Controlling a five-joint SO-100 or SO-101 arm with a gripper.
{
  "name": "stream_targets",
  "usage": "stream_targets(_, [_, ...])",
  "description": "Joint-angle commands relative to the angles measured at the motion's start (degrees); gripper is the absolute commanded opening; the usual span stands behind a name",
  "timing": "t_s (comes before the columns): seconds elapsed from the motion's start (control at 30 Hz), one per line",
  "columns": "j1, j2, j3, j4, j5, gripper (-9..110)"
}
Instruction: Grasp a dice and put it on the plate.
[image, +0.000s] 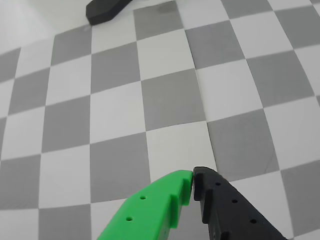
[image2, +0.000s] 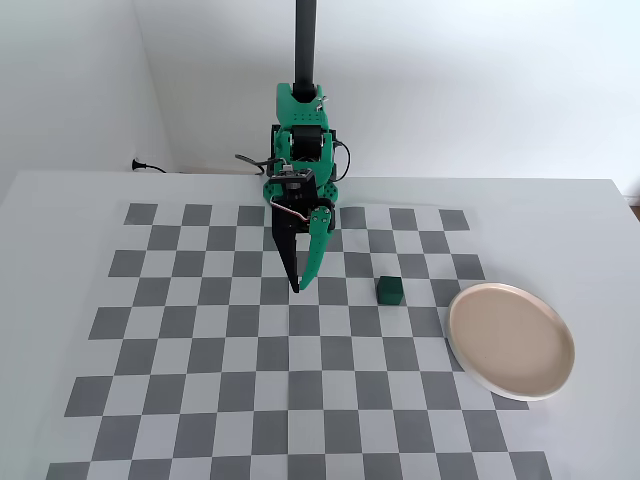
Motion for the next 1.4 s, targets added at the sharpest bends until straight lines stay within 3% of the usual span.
stream_targets(0.0, [-0.79, 0.62, -0.79, -0.44, -10.90, -4])
stream_targets(0.27, [-2.29, 0.62, -0.97, -1.93, -19.60, -4])
stream_targets(0.57, [-8.96, -1.58, -6.59, -2.99, -17.93, 7])
stream_targets(0.83, [-11.43, -23.47, -23.64, -2.90, -17.14, 8])
stream_targets(1.37, [-21.71, -23.20, -28.30, 3.25, -19.95, 13])
